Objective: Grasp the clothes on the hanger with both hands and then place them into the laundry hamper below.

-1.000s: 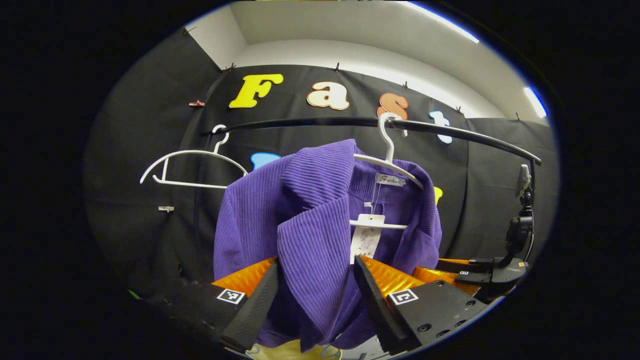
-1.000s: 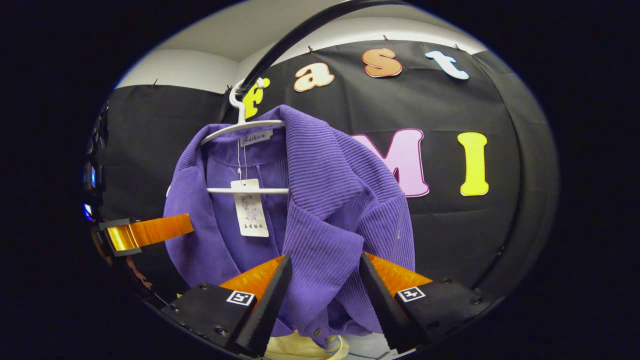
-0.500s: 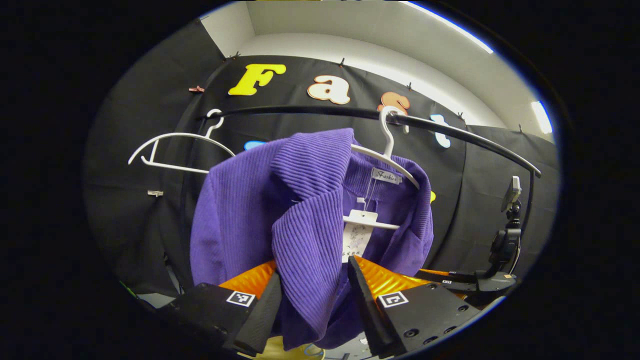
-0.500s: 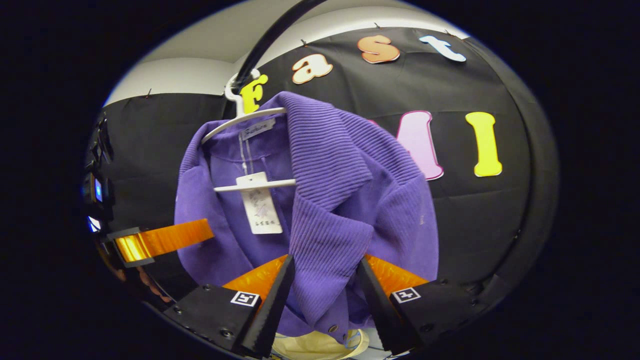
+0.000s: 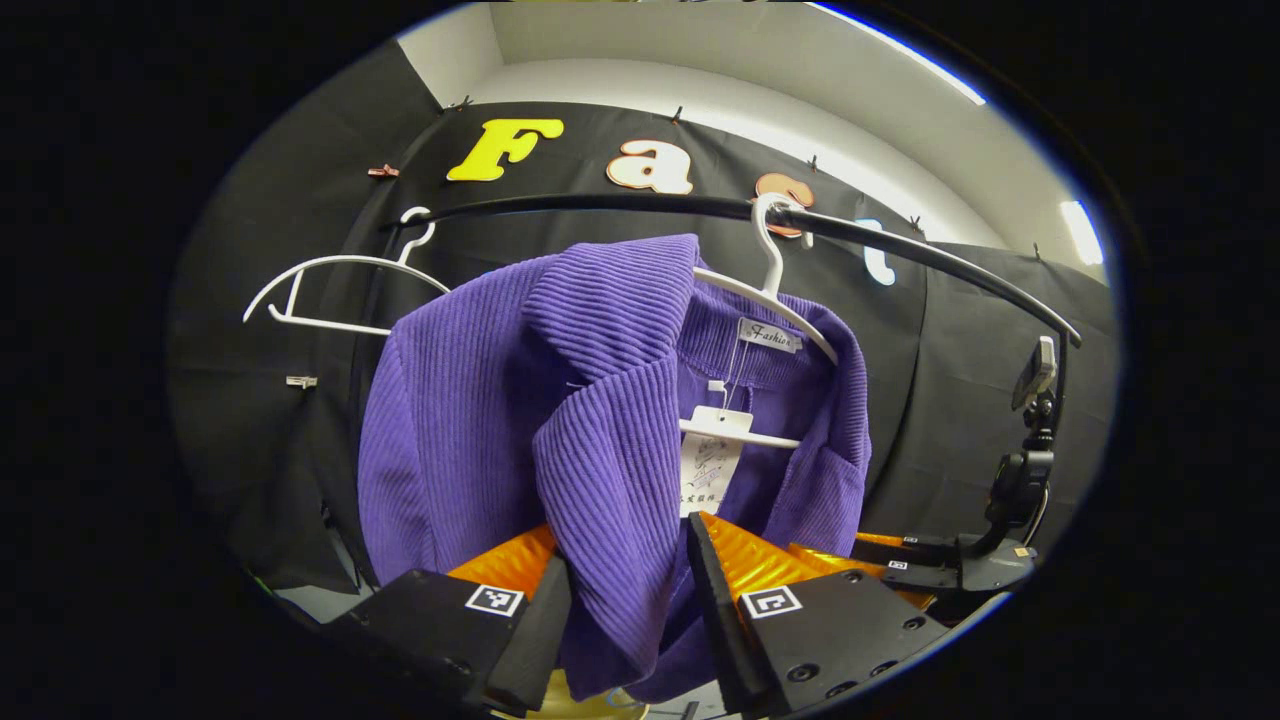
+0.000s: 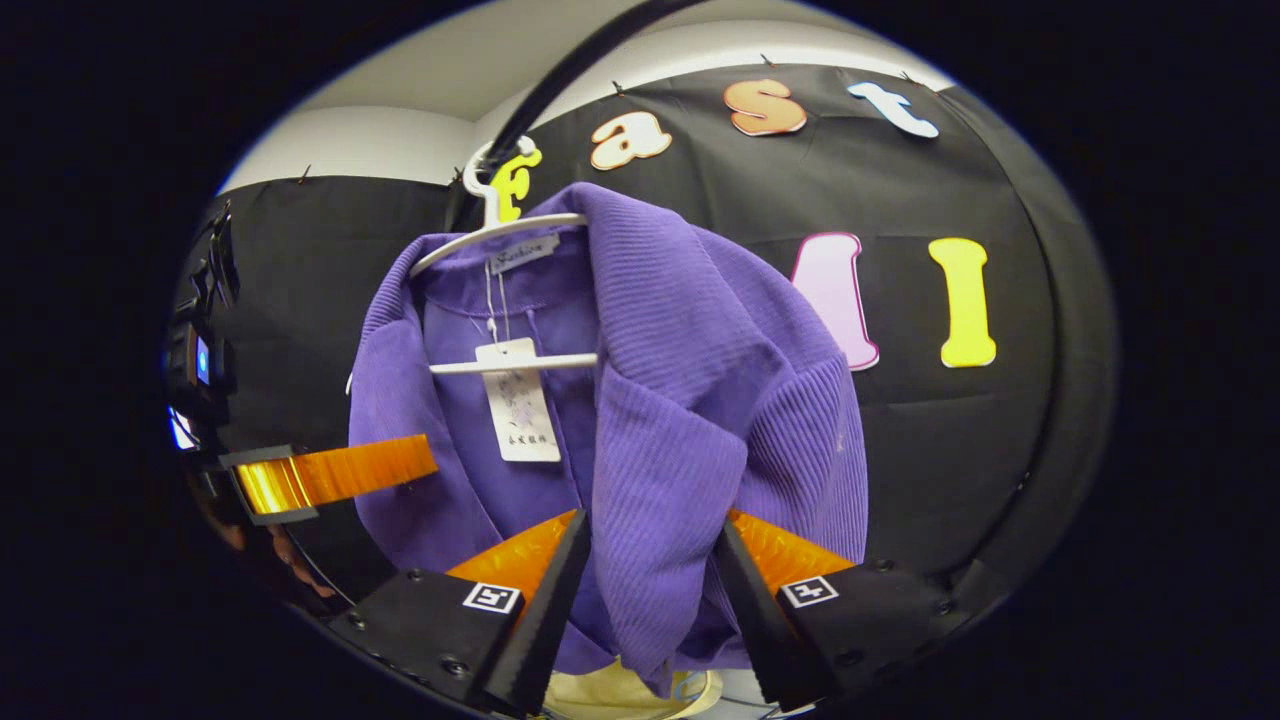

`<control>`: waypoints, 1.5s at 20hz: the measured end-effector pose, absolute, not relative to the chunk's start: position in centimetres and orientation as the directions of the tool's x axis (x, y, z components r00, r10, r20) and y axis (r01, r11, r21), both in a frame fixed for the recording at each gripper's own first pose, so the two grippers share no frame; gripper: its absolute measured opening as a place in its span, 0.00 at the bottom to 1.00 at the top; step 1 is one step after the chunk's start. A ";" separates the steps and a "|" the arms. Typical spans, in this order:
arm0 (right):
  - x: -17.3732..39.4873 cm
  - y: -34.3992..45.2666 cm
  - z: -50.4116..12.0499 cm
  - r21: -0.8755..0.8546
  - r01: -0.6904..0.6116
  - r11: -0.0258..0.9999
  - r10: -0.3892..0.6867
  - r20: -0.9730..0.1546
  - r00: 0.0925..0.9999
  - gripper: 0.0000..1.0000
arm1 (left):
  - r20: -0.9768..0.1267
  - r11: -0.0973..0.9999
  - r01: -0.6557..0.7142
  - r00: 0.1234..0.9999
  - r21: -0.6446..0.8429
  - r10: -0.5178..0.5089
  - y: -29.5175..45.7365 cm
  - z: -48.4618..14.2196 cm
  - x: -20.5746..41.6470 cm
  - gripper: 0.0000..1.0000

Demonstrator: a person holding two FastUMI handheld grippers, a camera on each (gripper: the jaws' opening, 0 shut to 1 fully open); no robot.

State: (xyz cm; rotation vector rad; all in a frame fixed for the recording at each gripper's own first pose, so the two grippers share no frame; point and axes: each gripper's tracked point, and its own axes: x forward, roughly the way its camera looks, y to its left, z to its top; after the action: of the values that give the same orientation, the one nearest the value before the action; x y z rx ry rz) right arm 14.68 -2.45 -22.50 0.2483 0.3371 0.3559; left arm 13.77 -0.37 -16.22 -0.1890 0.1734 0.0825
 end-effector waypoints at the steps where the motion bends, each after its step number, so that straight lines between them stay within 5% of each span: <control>1: 14.6 -3.5 -23.4 0.300 -0.273 0.914 0.362 -0.302 0.882 0.81 | -0.181 0.978 -0.102 0.981 -0.182 0.068 -0.2 -16.1 13.7 0.65; 4: 15.0 -5.4 -23.5 0.337 -0.230 0.913 0.337 -0.304 0.891 0.83 | -0.182 0.980 -0.102 0.981 -0.172 0.070 -0.1 -16.1 13.9 0.65; 10: 15.3 -0.8 -19.1 0.355 -0.353 0.866 0.437 -0.191 0.879 0.83 | -0.169 0.985 -0.071 0.985 -0.159 0.044 -1.7 -15.5 14.2 0.65; 14: 15.1 -0.2 -19.2 0.277 -0.373 0.886 0.434 -0.204 0.878 0.58 | -0.164 0.983 -0.091 0.984 -0.159 0.065 -1.4 -15.4 14.0 0.64; 15: 15.2 -0.5 -19.5 0.262 -0.364 0.894 0.422 -0.216 0.881 0.63 | -0.164 0.982 -0.102 0.984 -0.157 0.076 -1.2 -15.3 14.1 0.58; 16: 15.1 -0.7 -19.5 0.272 -0.360 0.892 0.422 -0.217 0.880 0.50 | -0.165 0.981 -0.112 0.983 -0.156 0.086 -1.1 -15.4 13.9 0.59; 18: 15.3 -1.2 -19.4 0.294 -0.337 0.894 0.407 -0.222 0.886 0.39 | -0.168 0.980 -0.122 0.981 -0.155 0.096 -1.1 -15.5 14.1 0.31; 19: 15.8 -1.4 -19.6 0.283 -0.317 0.905 0.384 -0.226 0.895 0.39 | -0.171 0.979 -0.141 0.979 -0.148 0.115 -0.8 -15.4 14.0 0.26; 21: 15.5 -2.8 -19.2 0.239 -0.287 0.928 0.343 -0.238 0.909 0.15 | -0.171 0.977 -0.160 0.976 -0.143 0.135 -0.4 -15.4 14.2 0.09; 25: 15.3 -2.9 -19.0 0.167 -0.283 0.944 0.317 -0.236 0.919 0.05 | -0.190 0.976 -0.174 0.971 -0.132 0.148 -0.3 -15.4 14.0 0.05; 30: 15.4 -4.1 -18.0 0.078 -0.244 0.967 0.256 -0.222 0.941 0.04 | -0.193 0.965 -0.246 0.955 -0.087 0.226 1.9 -14.7 12.8 0.05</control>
State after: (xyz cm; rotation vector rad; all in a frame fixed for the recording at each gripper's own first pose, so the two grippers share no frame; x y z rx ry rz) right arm 15.44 -4.12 -18.03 0.0497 0.2328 0.2553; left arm 12.77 1.91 -14.75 -0.1102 0.1828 0.2400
